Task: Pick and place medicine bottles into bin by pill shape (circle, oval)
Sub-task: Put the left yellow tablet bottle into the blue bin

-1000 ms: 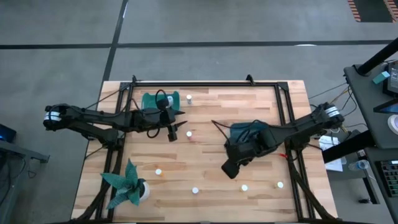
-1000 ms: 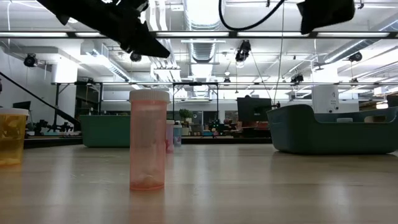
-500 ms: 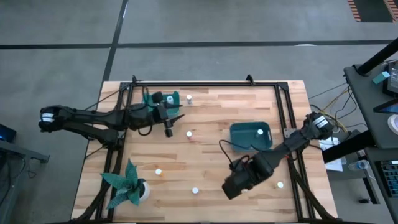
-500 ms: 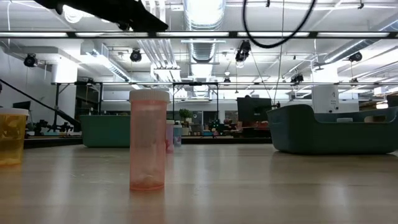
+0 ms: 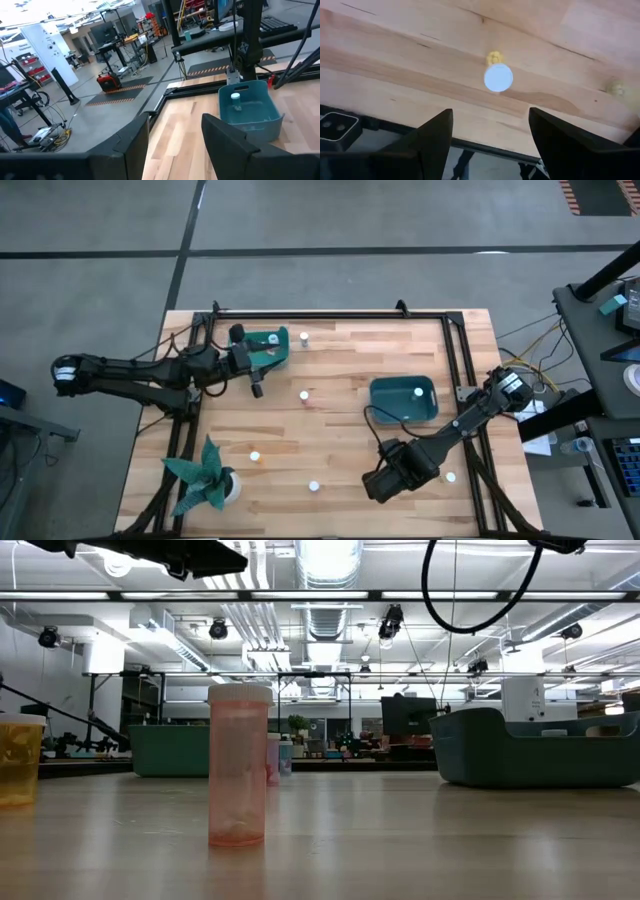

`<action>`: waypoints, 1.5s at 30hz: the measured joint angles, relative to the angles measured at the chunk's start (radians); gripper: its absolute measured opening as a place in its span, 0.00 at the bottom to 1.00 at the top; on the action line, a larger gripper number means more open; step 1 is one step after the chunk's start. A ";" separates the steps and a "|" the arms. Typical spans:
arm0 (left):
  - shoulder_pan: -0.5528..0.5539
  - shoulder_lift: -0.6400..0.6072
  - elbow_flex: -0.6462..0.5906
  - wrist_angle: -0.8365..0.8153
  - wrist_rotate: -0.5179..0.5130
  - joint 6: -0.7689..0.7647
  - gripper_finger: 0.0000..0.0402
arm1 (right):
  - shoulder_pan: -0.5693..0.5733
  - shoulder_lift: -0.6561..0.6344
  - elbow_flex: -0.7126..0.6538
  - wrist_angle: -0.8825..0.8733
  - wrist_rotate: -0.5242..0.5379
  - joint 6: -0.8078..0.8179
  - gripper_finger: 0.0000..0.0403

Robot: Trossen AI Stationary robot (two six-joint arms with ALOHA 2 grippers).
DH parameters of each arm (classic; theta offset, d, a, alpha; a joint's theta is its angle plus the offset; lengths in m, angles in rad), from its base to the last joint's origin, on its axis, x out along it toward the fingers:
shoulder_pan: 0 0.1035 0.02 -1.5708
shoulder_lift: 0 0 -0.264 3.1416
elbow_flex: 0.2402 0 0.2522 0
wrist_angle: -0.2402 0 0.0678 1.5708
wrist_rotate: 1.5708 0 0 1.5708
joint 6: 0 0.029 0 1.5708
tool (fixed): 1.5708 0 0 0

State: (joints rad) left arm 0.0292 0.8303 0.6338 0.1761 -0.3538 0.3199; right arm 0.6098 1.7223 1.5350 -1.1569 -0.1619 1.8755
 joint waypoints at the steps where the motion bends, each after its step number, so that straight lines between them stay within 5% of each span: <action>1: 0.000 -0.003 0.000 0.002 0.000 0.000 0.41 | 0.000 0.003 0.000 -0.002 0.005 0.000 0.62; 45: 0.000 0.018 -0.001 0.000 0.000 0.002 0.41 | -0.001 0.147 -0.044 0.046 0.031 -0.043 0.62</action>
State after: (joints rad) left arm 0.0296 0.8486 0.6331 0.1761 -0.3534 0.3218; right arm 0.6086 1.8694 1.4915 -1.1107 -0.1307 1.8328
